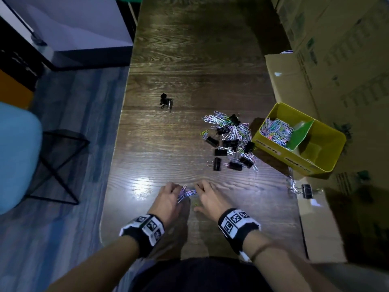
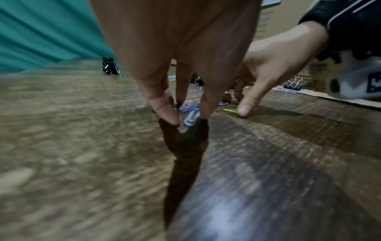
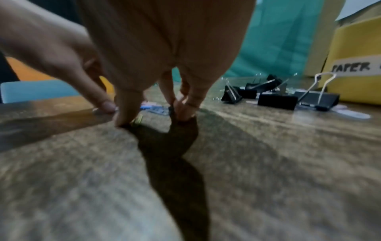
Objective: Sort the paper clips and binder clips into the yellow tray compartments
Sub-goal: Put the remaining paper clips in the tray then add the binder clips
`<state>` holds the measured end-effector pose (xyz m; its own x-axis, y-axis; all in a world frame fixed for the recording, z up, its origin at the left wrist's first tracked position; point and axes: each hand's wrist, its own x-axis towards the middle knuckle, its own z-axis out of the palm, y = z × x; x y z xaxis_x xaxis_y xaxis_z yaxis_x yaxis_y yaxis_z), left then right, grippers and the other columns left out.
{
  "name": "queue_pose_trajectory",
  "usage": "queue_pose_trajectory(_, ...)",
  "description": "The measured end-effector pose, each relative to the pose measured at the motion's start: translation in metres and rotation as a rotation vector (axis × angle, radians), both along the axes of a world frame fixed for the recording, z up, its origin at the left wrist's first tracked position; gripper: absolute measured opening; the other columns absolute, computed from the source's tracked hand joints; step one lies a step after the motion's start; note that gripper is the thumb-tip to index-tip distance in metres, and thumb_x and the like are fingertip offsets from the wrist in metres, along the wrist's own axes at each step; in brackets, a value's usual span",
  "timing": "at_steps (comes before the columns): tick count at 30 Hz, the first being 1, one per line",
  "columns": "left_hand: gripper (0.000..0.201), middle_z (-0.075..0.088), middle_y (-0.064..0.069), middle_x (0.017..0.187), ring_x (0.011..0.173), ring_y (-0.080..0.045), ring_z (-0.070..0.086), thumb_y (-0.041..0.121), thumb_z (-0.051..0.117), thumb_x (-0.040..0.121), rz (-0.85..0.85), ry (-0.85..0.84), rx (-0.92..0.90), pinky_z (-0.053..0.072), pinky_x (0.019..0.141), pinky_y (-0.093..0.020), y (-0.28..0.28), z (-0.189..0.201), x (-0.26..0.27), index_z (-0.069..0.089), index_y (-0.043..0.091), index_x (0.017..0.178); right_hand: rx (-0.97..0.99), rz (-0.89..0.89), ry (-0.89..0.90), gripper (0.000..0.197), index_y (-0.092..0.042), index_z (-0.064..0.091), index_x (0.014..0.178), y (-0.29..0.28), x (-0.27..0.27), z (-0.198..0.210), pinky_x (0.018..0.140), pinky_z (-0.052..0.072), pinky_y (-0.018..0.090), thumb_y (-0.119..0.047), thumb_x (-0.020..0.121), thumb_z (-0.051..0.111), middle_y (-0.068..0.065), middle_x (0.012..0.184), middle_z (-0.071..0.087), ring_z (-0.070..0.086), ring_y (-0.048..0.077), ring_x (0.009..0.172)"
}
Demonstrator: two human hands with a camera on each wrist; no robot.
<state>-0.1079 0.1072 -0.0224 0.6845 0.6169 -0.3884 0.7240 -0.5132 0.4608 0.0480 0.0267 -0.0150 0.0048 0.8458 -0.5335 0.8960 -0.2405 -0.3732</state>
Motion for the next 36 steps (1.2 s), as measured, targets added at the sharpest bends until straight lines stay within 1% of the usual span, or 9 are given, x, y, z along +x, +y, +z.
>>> queue_pose_trajectory(2, 0.036, 0.051, -0.014, 0.114, 0.104, -0.032, 0.051, 0.014, 0.055, 0.084, 0.061, 0.004, 0.003, 0.046, 0.091, -0.041, -0.008, 0.0, 0.01, 0.056, 0.008, 0.119, 0.023, -0.024, 0.008, 0.056, -0.006, 0.042, 0.136, -0.001, -0.004, -0.006, 0.102, 0.038, 0.044, -0.027, 0.088, 0.062, 0.015, 0.134, 0.04, 0.041, 0.034, 0.122)
queue_pose_trajectory(5, 0.036, 0.051, -0.012, 0.116, 0.104, -0.031, 0.053, 0.007, 0.052, 0.084, 0.025, 0.028, 0.018, 0.046, 0.09, -0.037, -0.009, -0.005, 0.018, 0.057, 0.008, 0.119, 0.008, -0.114, 0.064, 0.026, -0.005, 0.057, 0.117, 0.001, -0.006, -0.01, 0.09, 0.045, 0.045, -0.014, 0.093, 0.051, 0.017, 0.12, 0.053, 0.052, 0.036, 0.11)
queue_pose_trajectory(7, 0.037, 0.051, -0.011, 0.119, 0.107, -0.03, 0.052, 0.01, 0.052, 0.084, -0.031, 0.072, 0.025, 0.044, 0.092, -0.033, -0.006, -0.007, 0.019, 0.056, 0.01, 0.121, -0.006, -0.138, 0.053, 0.021, -0.009, 0.058, 0.109, 0.003, -0.007, -0.01, 0.084, 0.048, 0.044, -0.014, 0.093, 0.046, 0.014, 0.113, 0.056, 0.057, 0.035, 0.102)
queue_pose_trajectory(11, 0.039, 0.049, -0.011, 0.127, 0.117, -0.028, 0.046, 0.012, 0.049, 0.088, -0.139, 0.175, 0.106, 0.038, 0.098, -0.033, -0.002, -0.012, 0.019, 0.049, 0.011, 0.127, 0.009, -0.036, -0.052, 0.028, 0.0, 0.054, 0.119, 0.0, -0.013, 0.001, 0.086, 0.045, 0.041, 0.0, 0.094, 0.042, 0.018, 0.121, 0.05, 0.053, 0.035, 0.109)
queue_pose_trajectory(15, 0.038, 0.05, -0.009, 0.127, 0.12, -0.028, 0.042, 0.011, 0.048, 0.089, -0.235, 0.238, 0.158, 0.035, 0.102, -0.033, 0.0, -0.018, 0.017, 0.046, 0.013, 0.126, 0.042, 0.013, -0.14, 0.035, 0.004, 0.046, 0.128, -0.003, -0.019, 0.005, 0.097, 0.043, 0.042, 0.005, 0.093, 0.04, 0.022, 0.13, 0.043, 0.046, 0.036, 0.12)
queue_pose_trajectory(24, 0.041, 0.051, -0.009, 0.122, 0.114, -0.027, 0.047, 0.007, 0.046, 0.089, -0.276, 0.216, 0.197, 0.034, 0.101, -0.031, 0.004, -0.018, 0.02, 0.045, 0.012, 0.129, 0.032, 0.095, -0.237, 0.036, 0.01, 0.04, 0.126, -0.004, -0.029, 0.01, 0.095, 0.044, 0.043, 0.01, 0.09, 0.035, 0.029, 0.128, 0.045, 0.043, 0.04, 0.119)
queue_pose_trajectory(28, 0.033, 0.054, -0.009, 0.114, 0.108, -0.028, 0.051, 0.012, 0.049, 0.088, -0.28, 0.218, 0.152, 0.043, 0.09, -0.034, 0.004, -0.02, 0.016, 0.051, 0.013, 0.121, 0.055, 0.215, -0.241, 0.032, 0.012, 0.048, 0.119, -0.006, -0.026, 0.01, 0.092, 0.047, 0.046, 0.01, 0.089, 0.038, 0.029, 0.118, 0.053, 0.05, 0.04, 0.111)
queue_pose_trajectory(32, 0.029, 0.061, -0.011, 0.106, 0.099, -0.031, 0.057, 0.015, 0.052, 0.086, -0.196, 0.146, 0.147, 0.044, 0.082, -0.034, 0.005, -0.014, 0.015, 0.059, 0.01, 0.114, 0.042, 0.286, -0.256, 0.026, 0.011, 0.055, 0.11, -0.003, -0.026, 0.013, 0.082, 0.051, 0.046, 0.009, 0.089, 0.04, 0.027, 0.109, 0.059, 0.058, 0.038, 0.097)
queue_pose_trajectory(36, 0.016, 0.069, -0.013, 0.09, 0.087, -0.031, 0.063, 0.014, 0.06, 0.079, -0.027, 0.062, 0.072, 0.046, 0.076, -0.032, 0.014, -0.007, 0.015, 0.069, 0.014, 0.092, 0.035, 0.25, -0.237, 0.027, 0.01, 0.055, 0.116, 0.002, -0.026, 0.016, 0.086, 0.052, 0.044, 0.008, 0.091, 0.044, 0.025, 0.112, 0.06, 0.059, 0.037, 0.102)
